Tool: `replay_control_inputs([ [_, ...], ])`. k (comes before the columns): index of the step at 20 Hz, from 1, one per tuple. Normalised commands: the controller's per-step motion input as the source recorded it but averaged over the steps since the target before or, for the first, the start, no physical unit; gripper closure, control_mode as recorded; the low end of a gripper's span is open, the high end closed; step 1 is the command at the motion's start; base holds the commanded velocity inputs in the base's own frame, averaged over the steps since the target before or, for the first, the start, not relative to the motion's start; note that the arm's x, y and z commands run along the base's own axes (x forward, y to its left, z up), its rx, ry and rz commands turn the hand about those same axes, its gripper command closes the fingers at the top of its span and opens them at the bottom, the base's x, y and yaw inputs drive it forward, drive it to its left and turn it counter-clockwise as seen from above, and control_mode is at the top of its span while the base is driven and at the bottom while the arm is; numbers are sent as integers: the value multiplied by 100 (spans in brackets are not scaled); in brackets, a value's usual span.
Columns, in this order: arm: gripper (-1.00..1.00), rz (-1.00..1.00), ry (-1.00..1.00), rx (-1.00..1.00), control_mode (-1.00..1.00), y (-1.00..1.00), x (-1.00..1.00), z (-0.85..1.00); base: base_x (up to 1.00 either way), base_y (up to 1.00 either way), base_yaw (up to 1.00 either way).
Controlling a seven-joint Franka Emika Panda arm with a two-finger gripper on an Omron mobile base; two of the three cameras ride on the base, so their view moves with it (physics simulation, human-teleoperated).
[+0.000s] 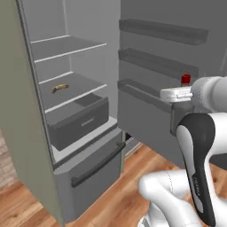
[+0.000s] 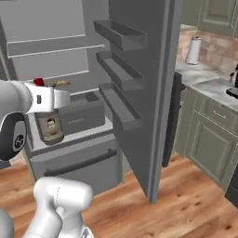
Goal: Place the liquor on the top shelf of the fridge to keep it out of children's reach, and place the banana and lime on lower shelves for easy access.
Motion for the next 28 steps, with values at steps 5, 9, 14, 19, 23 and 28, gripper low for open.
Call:
replay_control_inputs([
  [5, 100, 0, 0, 0, 100, 0, 0, 0, 76, 0, 48],
  [9, 100, 0, 0, 0, 100, 0, 0, 0, 64, 0, 43],
  [14, 100, 0, 0, 0, 100, 0, 0, 0, 43, -19, 36],
  [19, 100, 0, 0, 0, 100, 0, 0, 0, 33, -45, 30],
  [23, 100, 0, 0, 0, 100, 0, 0, 0, 33, -42, 25],
  [28, 100, 0, 0, 0, 100, 0, 0, 0, 44, -9, 19],
])
